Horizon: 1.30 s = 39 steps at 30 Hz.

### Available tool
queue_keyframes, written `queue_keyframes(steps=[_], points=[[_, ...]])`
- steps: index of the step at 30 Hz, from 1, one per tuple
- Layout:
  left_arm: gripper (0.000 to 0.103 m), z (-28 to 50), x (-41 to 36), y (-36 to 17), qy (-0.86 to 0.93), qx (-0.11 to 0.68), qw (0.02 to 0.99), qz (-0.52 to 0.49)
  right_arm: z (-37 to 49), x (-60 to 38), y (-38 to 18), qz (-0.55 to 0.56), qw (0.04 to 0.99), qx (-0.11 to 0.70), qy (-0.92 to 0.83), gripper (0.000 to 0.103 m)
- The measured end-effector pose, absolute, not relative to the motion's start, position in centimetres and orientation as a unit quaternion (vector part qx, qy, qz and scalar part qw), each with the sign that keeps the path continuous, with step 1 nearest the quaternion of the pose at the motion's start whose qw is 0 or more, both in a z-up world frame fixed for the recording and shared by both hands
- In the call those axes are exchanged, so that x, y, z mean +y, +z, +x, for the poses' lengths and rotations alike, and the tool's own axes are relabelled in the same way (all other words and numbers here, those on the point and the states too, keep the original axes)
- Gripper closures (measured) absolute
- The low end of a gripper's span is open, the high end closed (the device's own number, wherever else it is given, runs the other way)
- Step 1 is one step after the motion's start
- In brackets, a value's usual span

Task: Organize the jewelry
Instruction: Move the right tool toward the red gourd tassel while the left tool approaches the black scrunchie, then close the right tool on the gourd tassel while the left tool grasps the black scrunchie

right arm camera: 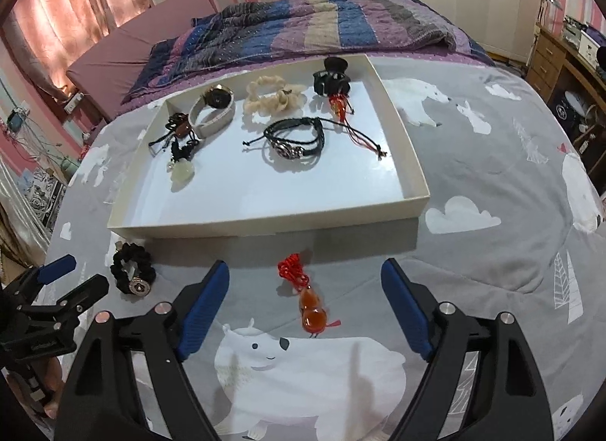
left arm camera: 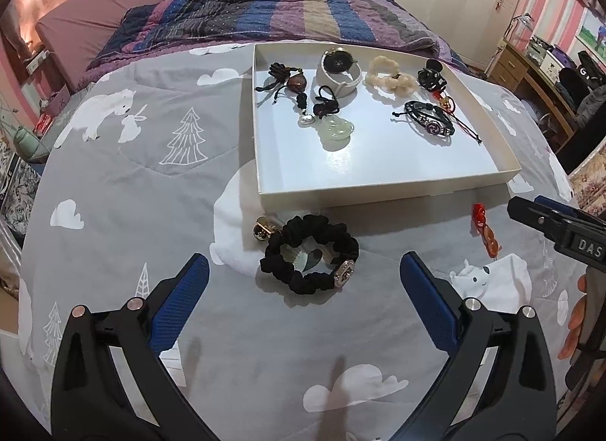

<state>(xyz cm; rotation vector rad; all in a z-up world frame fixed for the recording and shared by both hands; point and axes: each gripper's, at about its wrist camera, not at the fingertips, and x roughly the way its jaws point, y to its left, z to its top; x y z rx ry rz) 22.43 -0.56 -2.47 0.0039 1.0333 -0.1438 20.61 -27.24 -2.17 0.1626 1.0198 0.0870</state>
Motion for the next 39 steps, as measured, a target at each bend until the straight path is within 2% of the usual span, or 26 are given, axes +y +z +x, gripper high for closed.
queue_keyframes(steps=[4,14,22,24,26,28,31,36,39], points=[[0.003,22.2,-0.3,-2.4,-0.066,0.49,0.869,0.0,20.7,-27.6,-2.7,0.088,0.862,0.499,0.03,0.02],[0.004,23.3,0.7,-4.7,-0.078,0.517,0.852,-0.026,20.9,-26.4,-4.2,0.024,0.852,0.523,0.011,0.02],[0.024,24.2,0.7,-5.8,-0.091,0.536,0.839,-0.02,21.9,-25.7,-5.4,-0.007,0.842,0.54,0.007,0.022],[0.031,24.4,0.6,-5.9,-0.095,0.539,0.837,-0.019,22.0,-25.6,-5.6,-0.005,0.84,0.542,0.012,0.028],[0.033,24.8,0.6,-6.1,-0.092,0.545,0.833,-0.019,22.4,-25.5,-5.8,0.0,0.835,0.549,0.022,0.043],[0.035,25.2,0.6,-6.4,-0.094,0.548,0.831,-0.02,22.6,-25.2,-6.1,0.0,0.832,0.554,0.027,0.048],[0.039,25.5,0.5,-6.7,-0.095,0.552,0.828,-0.022,23.0,-24.9,-6.4,-0.001,0.83,0.557,0.033,0.061],[0.052,26.0,0.6,-6.9,-0.1,0.556,0.825,-0.022,23.6,-24.6,-6.8,-0.004,0.829,0.558,0.035,0.07],[0.056,26.1,0.6,-6.9,-0.101,0.556,0.825,-0.018,23.7,-24.4,-6.7,-0.008,0.829,0.557,0.035,0.081]])
